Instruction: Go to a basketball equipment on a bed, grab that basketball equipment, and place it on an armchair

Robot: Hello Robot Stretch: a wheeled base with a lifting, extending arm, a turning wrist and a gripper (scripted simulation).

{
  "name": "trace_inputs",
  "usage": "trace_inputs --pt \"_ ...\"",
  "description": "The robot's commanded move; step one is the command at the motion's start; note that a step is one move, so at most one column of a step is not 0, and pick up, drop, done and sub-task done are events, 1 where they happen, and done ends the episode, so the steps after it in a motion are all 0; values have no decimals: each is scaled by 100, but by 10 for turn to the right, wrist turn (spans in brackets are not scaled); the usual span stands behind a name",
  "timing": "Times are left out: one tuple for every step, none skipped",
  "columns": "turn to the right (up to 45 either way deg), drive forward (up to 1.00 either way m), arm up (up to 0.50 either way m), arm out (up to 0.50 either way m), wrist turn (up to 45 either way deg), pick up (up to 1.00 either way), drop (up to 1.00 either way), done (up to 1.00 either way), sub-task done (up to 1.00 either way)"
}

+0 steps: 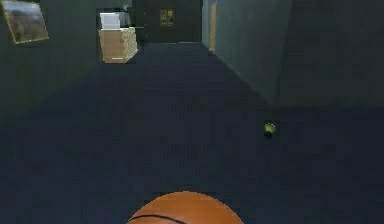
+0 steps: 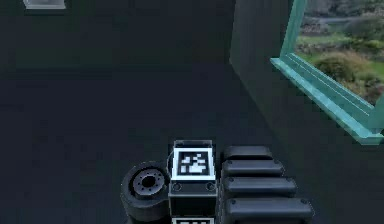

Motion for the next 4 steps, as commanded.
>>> trace_inputs --pt "0 55 0 0 0 0 0 0 0" --pt "-120 0 0 0 0 0 0 0 0" --pt "0 100 0 0 0 0 0 0 0" --pt "0 100 0 0 0 0 0 0 0"
